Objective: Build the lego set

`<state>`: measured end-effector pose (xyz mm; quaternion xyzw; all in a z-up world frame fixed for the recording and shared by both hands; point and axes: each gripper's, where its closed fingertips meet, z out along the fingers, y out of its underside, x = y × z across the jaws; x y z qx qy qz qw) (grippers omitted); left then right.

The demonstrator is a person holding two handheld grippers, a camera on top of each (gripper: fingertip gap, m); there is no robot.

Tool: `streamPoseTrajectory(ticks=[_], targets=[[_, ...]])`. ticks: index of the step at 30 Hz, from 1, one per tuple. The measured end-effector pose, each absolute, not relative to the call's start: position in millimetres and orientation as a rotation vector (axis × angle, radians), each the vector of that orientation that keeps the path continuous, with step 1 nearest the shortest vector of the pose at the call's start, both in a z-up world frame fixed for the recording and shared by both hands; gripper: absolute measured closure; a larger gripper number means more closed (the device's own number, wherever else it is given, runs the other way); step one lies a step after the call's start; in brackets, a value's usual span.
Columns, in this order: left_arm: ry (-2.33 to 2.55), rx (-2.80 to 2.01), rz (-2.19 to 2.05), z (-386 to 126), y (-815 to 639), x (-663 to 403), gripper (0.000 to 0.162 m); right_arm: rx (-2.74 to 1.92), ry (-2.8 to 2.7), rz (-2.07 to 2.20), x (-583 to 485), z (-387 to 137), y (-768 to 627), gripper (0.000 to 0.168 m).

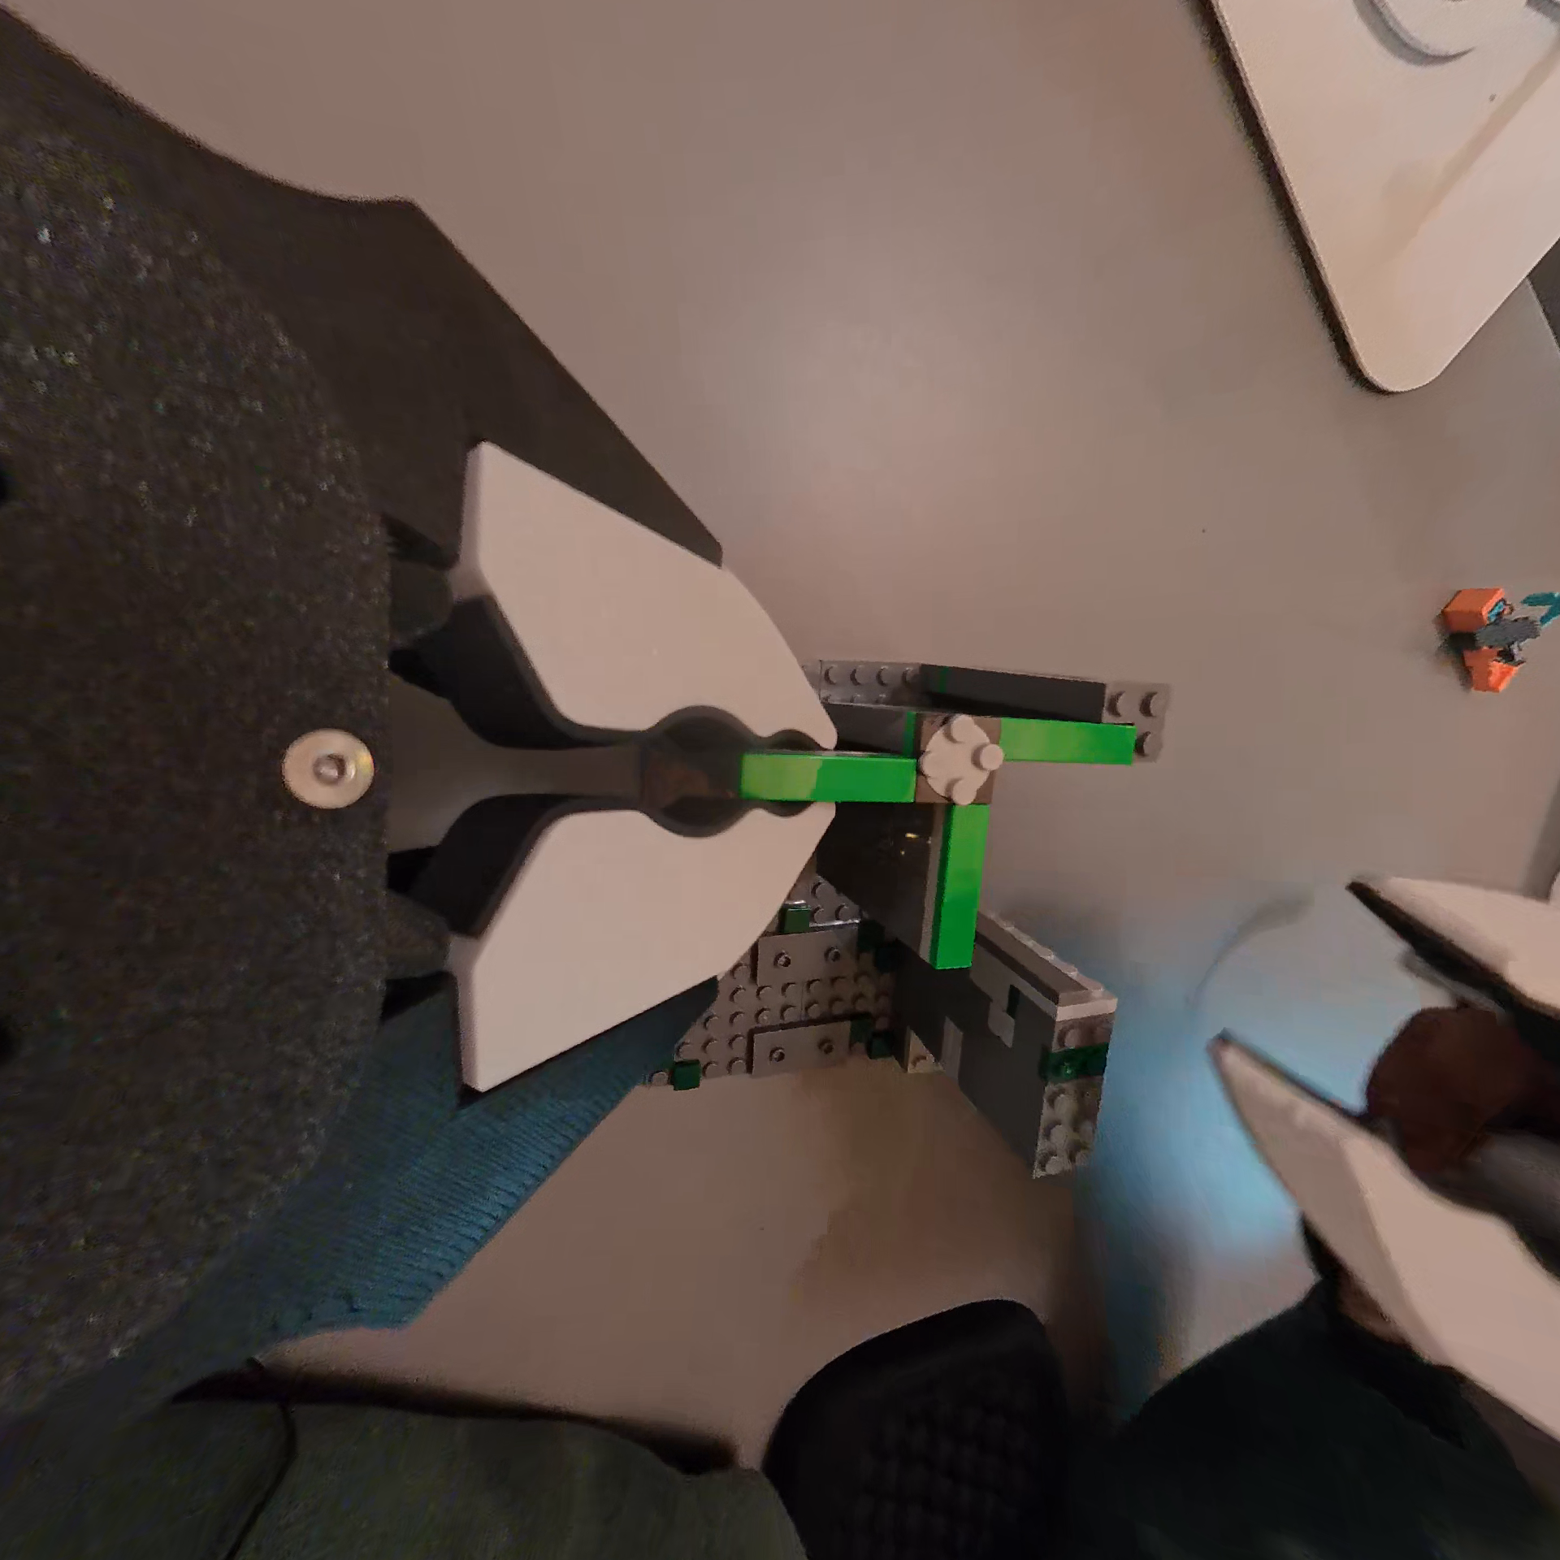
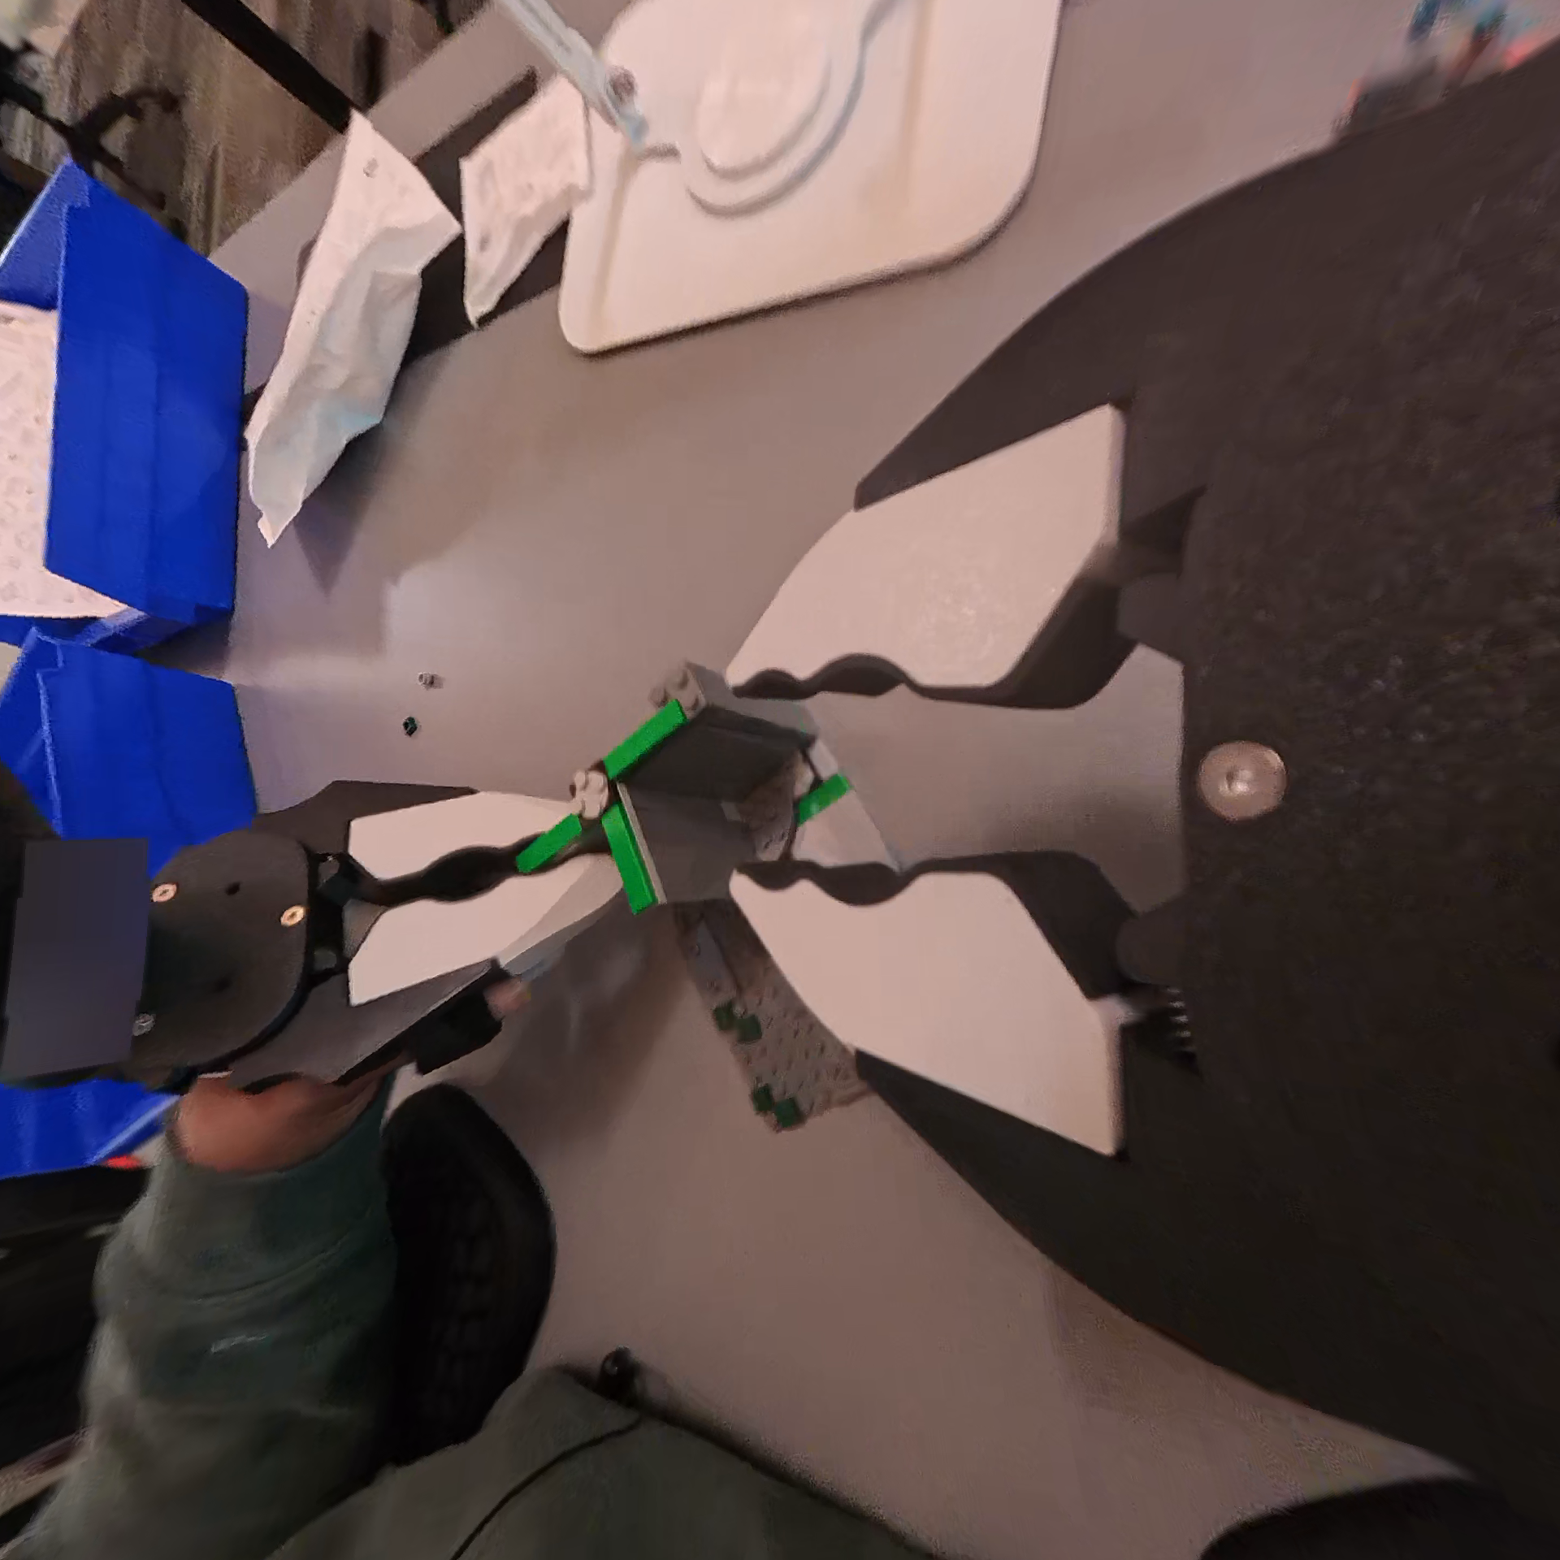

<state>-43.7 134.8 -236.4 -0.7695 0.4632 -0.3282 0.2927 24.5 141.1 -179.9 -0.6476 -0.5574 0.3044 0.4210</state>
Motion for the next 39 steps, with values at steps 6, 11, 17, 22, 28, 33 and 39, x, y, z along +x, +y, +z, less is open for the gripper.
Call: streamPoseTrajectory(ticks=[6, 11, 17, 22, 28, 33, 39], targets=[[1.275, -2.065, -0.846, -237, 135, -44, 0.156, -1.557, -1.82, 0.492, 6, -181, 167, 0.151], [1.268, -2.079, -0.843, -238, 135, -43, 0.157, -1.495, -2.13, 0.386, -2, -197, 166, 0.165], [1.288, -2.071, -0.835, -238, 135, -42, 0.157, -1.469, -2.27, 0.318, -7, -202, 164, 0.162], [1.311, -2.063, -0.838, -238, 137, -40, 0.157, -1.491, -2.314, 0.316, -6, -203, 166, 0.161], [1.355, -2.047, -0.831, -238, 140, -38, 0.156, -1.516, -2.345, 0.29, -6, -206, 167, 0.16], [1.405, -2.032, -0.824, -238, 143, -39, 0.156, -1.552, -2.347, 0.313, -5, -207, 167, 0.161], [1.482, -1.992, -0.829, -239, 142, -40, 0.156, -1.592, -2.338, 0.372, -6, -207, 164, 0.162]])
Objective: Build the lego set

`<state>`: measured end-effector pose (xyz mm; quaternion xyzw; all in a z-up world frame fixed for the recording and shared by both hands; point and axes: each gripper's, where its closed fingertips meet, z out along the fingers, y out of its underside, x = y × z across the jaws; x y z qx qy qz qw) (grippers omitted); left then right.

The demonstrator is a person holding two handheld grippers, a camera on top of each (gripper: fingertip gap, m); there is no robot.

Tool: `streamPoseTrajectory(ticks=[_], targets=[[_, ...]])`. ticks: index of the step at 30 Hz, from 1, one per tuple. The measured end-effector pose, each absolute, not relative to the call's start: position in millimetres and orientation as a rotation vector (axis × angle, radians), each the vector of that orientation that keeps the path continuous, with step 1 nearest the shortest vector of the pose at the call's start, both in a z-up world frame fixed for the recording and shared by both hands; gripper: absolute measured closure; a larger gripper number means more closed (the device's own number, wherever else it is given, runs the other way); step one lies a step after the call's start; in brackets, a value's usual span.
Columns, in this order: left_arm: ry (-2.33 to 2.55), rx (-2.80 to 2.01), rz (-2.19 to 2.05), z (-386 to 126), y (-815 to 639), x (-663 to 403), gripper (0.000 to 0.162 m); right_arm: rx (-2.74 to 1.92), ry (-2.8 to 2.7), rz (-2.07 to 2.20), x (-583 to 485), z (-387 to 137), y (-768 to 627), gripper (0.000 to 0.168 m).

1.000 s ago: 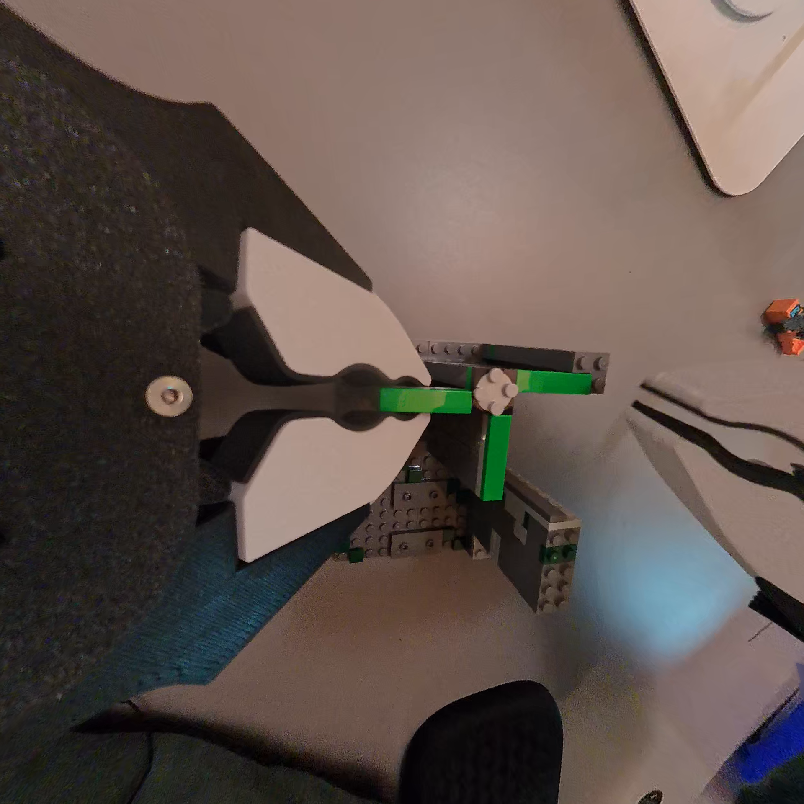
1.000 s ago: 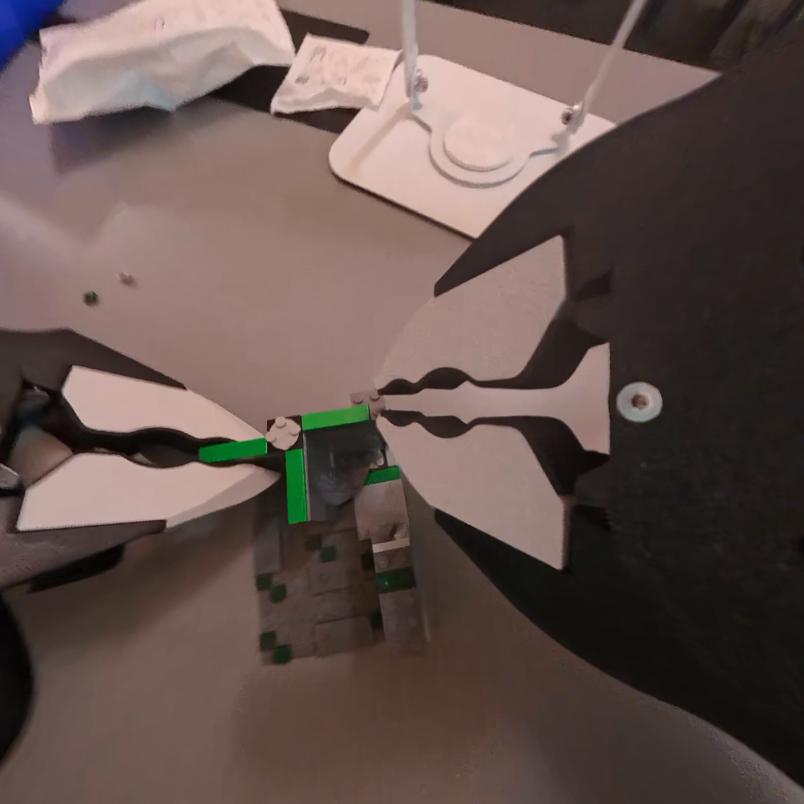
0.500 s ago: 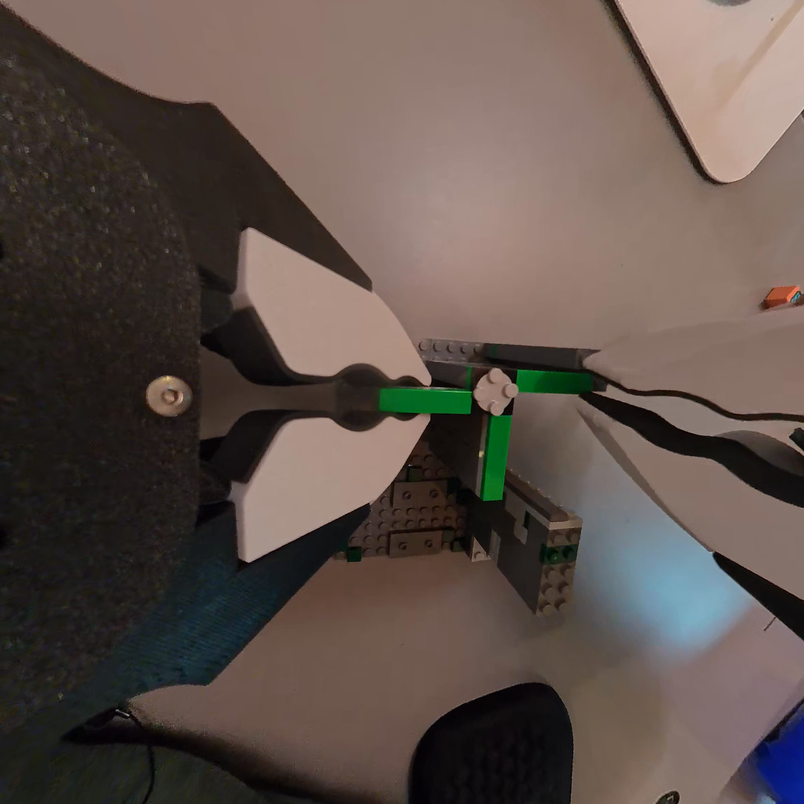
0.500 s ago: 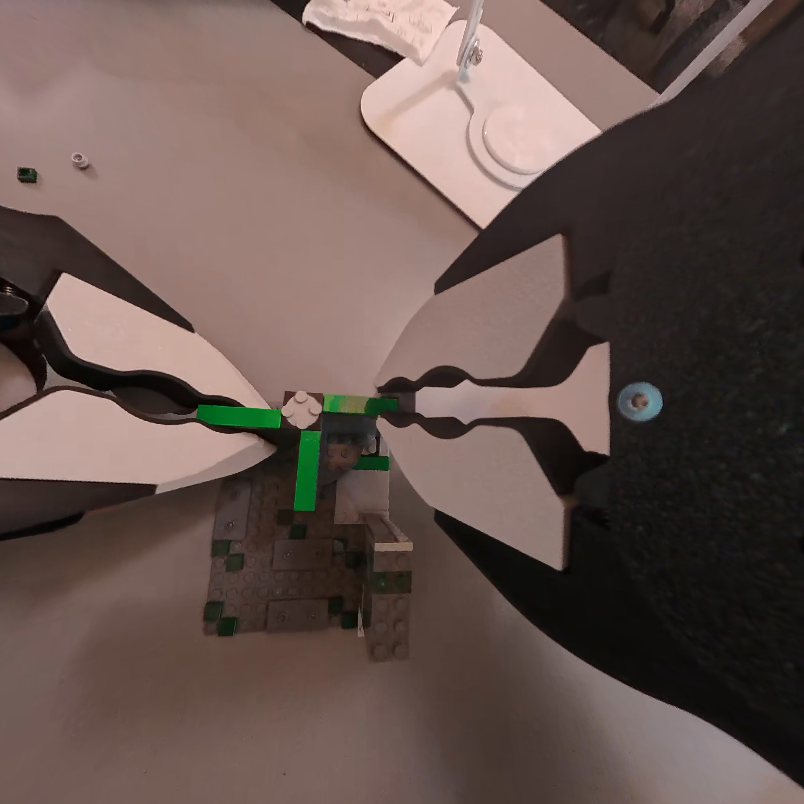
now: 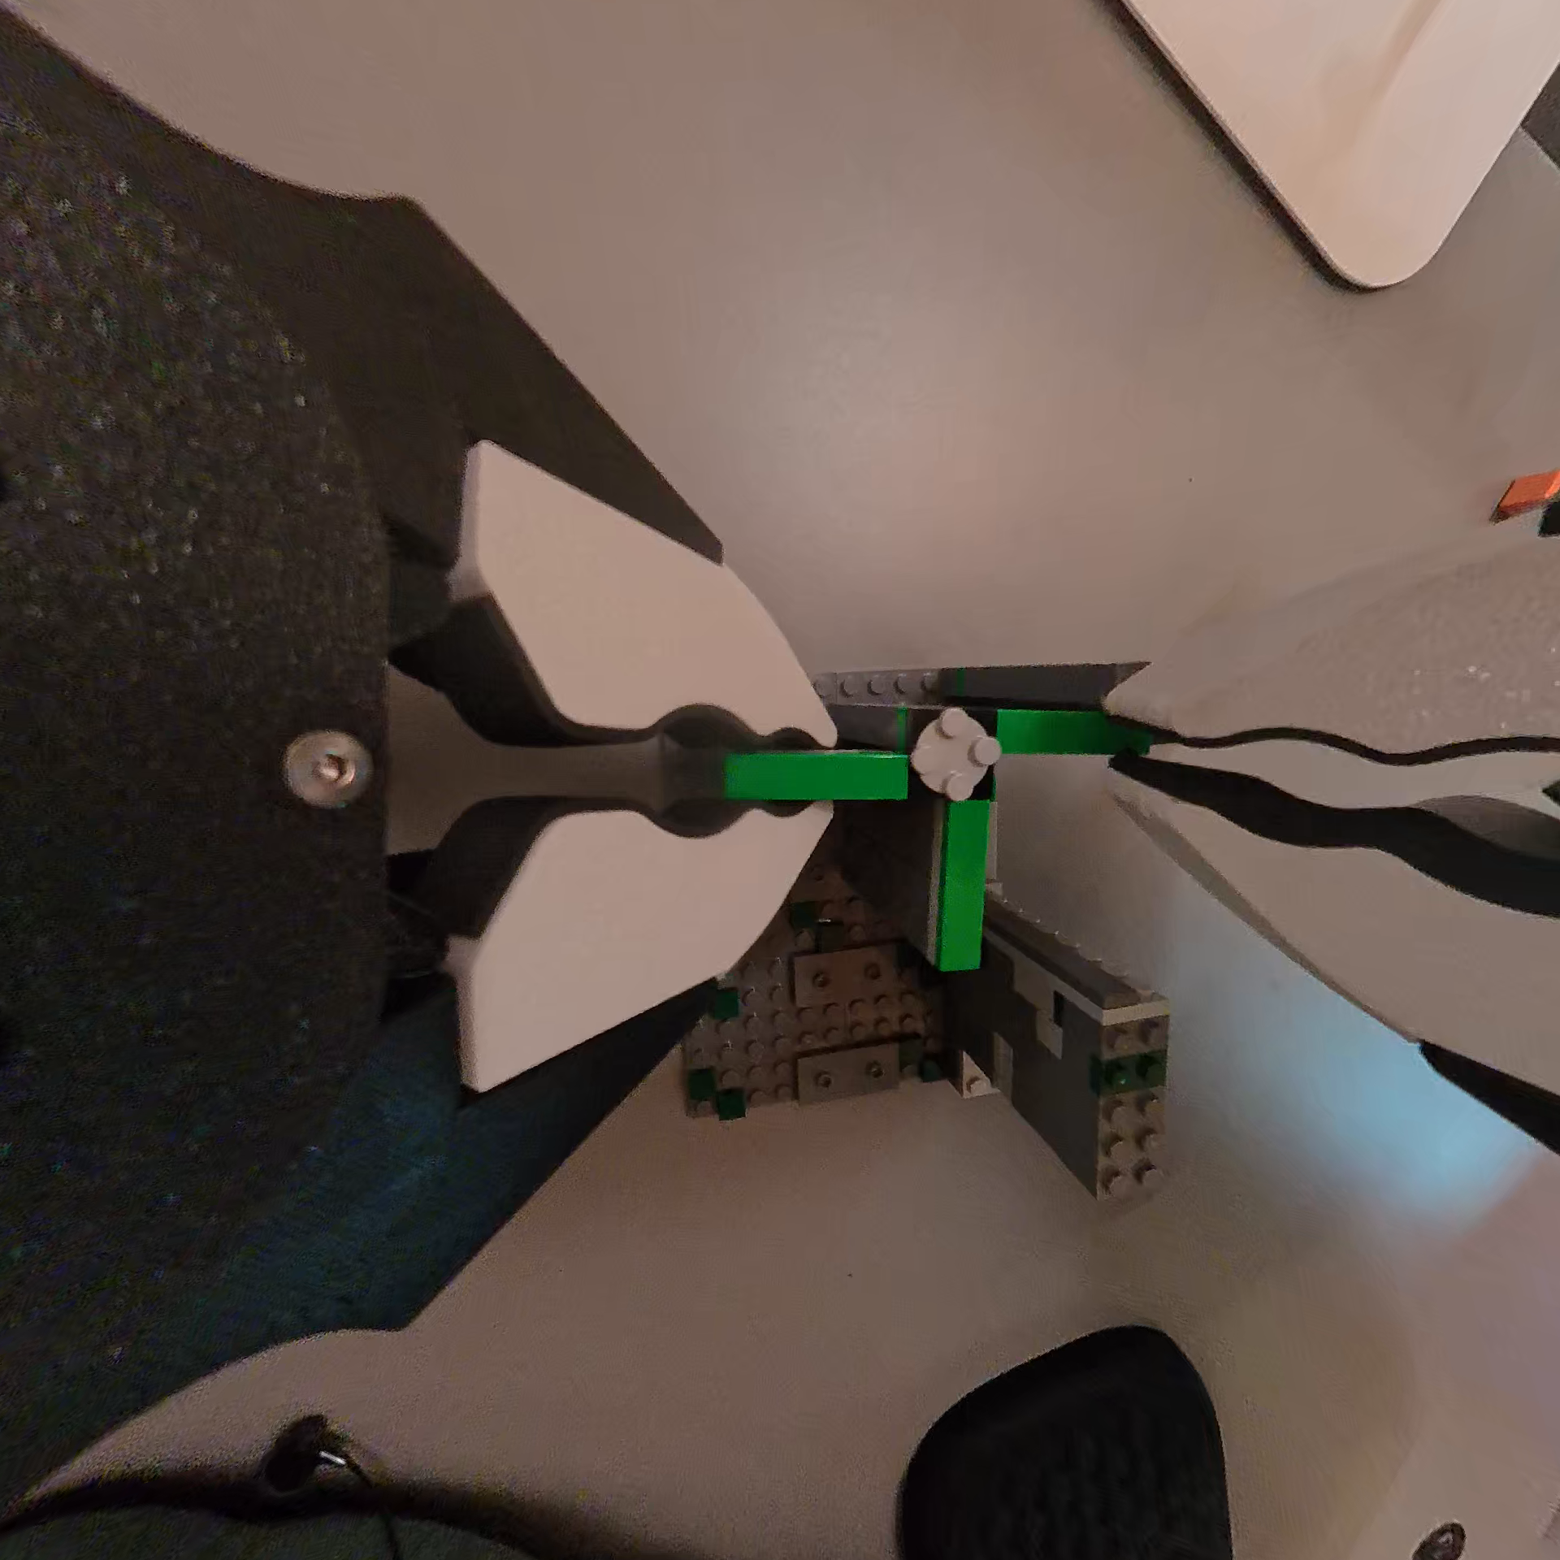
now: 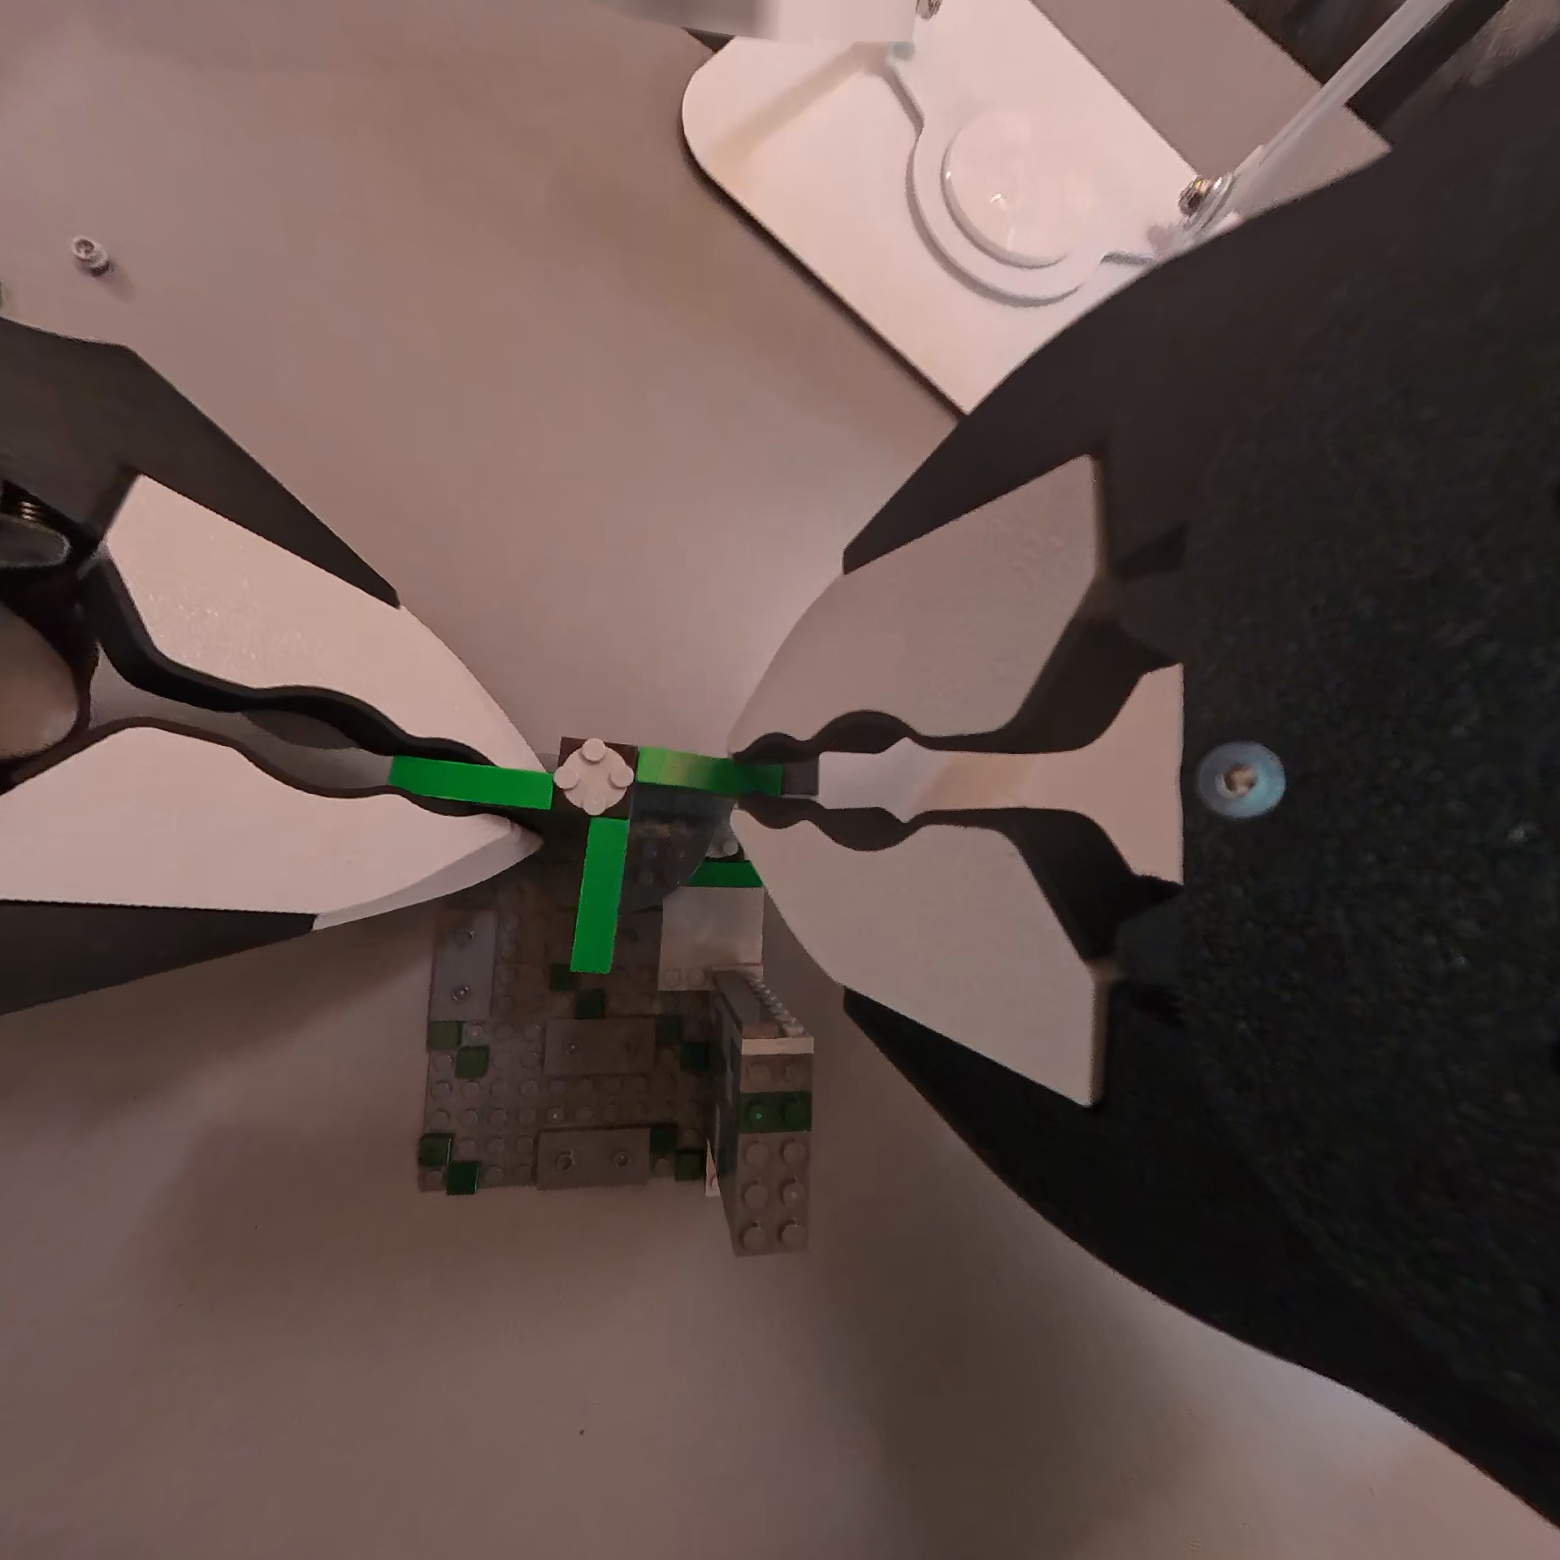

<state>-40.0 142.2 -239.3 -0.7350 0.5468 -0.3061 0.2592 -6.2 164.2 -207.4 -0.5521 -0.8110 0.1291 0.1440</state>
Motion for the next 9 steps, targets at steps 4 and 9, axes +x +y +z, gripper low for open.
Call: streamPoseTrajectory(ticks=[4, 9], targets=[[1.505, -1.962, -0.88, -237, 138, -44, 0.157, -1.592, -2.302, 0.4, -8, -201, 164, 0.16], [1.468, -1.937, -0.952, -229, 135, -56, 0.157, -1.58, -2.177, 0.444, -2, -181, 172, 0.16]])
